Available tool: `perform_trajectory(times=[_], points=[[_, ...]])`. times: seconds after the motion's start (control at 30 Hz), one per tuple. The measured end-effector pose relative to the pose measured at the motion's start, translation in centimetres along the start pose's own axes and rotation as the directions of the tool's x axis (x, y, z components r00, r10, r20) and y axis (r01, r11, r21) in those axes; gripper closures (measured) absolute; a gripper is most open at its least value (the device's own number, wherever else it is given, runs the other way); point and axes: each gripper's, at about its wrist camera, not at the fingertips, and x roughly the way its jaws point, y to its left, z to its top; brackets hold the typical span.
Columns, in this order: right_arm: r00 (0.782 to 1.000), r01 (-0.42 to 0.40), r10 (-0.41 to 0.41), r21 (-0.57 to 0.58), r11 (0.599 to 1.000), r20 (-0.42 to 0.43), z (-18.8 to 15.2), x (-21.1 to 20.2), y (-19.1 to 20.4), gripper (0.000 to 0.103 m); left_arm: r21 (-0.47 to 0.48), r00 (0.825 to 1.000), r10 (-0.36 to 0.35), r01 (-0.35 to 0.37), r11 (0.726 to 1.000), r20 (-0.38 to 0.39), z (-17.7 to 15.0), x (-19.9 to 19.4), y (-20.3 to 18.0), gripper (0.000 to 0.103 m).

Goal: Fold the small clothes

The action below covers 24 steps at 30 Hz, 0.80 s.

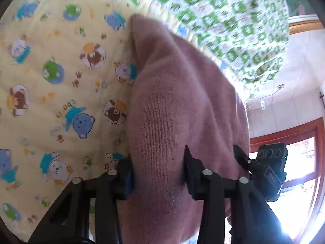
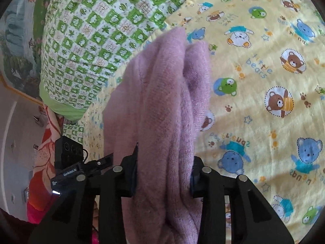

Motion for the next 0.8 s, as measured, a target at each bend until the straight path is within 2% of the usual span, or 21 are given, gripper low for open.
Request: perform_trajectory(times=[0.13,0.23,0.33,0.47,0.57,0.67,0.8], points=[[0.998,-0.052,0.054,-0.062,0.997,0.034,-0.5,-1.0,4.1,0.067,0.032,0.997,0.01,-0.012,0.999,0.071,-0.5,-4.1,-0.6,0.067],[0.994,-0.102,0.107,-0.108,0.989,0.039,-1.0,-0.6,7.5,0.068,0.017,0.992,0.0,-0.002,1.0,0.13,-0.6,-8.2,0.2,0.067],[0.985,-0.164,0.17,-0.141,0.976,0.035,-1.5,0.5,10.3,0.068,-0.015,0.979,0.006,-0.003,1.0,0.204,-1.0,-12.9,2.3,0.067],[0.969,-0.244,0.245,-0.176,0.954,-0.016,-2.4,4.2,13.9,0.068,-0.048,0.958,0.067,-0.056,0.997,0.277,-2.1,-18.0,5.4,0.067],[0.955,-0.297,0.288,-0.175,0.939,-0.075,-3.6,8.2,16.2,0.068,-0.1,0.946,0.116,-0.089,0.991,0.303,-3.3,-21.1,9.1,0.067],[0.944,-0.318,0.297,-0.167,0.933,-0.142,-5.1,12.0,17.5,0.068,-0.163,0.938,0.163,-0.117,0.98,0.307,-4.8,-23.0,12.8,0.067],[0.936,-0.305,0.267,-0.15,0.941,-0.227,-7.0,15.5,17.7,0.068,-0.221,0.943,0.191,-0.132,0.966,0.273,-6.7,-23.1,16.7,0.067]])
